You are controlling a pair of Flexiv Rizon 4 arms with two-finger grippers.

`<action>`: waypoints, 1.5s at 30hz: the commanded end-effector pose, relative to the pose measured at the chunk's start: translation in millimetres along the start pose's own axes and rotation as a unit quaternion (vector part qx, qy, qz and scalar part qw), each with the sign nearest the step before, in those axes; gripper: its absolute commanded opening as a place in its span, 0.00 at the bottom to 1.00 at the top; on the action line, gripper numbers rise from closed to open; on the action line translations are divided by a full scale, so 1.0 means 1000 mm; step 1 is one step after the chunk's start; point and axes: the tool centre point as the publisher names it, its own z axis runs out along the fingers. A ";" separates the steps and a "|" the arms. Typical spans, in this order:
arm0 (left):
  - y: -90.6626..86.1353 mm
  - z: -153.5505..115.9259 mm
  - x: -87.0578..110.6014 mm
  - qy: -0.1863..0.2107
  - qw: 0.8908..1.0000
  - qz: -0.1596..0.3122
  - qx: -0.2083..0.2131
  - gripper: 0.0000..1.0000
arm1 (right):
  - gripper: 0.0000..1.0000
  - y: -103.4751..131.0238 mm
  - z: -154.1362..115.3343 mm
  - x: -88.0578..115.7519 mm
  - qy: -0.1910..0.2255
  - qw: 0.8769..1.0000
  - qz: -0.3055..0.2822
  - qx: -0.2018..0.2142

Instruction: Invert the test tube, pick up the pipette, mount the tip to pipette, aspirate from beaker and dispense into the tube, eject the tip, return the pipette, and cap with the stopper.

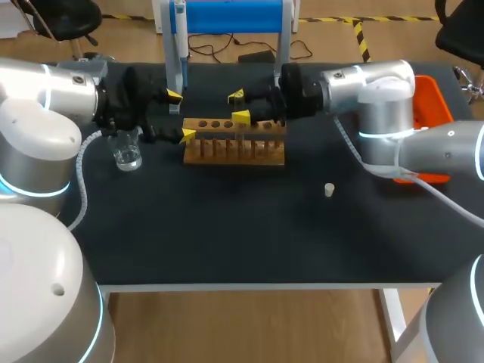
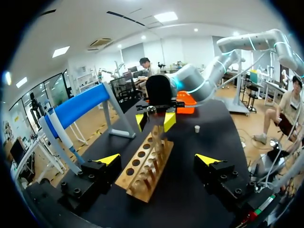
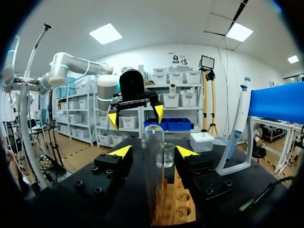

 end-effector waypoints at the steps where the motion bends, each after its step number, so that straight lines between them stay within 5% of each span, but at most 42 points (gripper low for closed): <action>1: 0.000 0.000 0.000 0.001 1.000 0.000 0.001 1.00 | 0.43 -0.001 0.000 -0.002 0.002 1.000 0.000 0.000; 6: 0.000 0.000 0.000 0.001 1.000 0.000 0.001 1.00 | 0.14 -0.002 -0.001 -0.003 -0.002 1.000 0.003 -0.002; 13: 0.000 0.000 0.000 0.001 1.000 0.000 0.001 1.00 | 0.00 -0.004 -0.001 -0.002 -0.003 1.000 0.005 -0.008; 45: 0.000 0.000 0.000 0.001 1.000 0.000 0.001 1.00 | 0.00 0.002 -0.003 0.002 -0.016 0.999 0.004 -0.029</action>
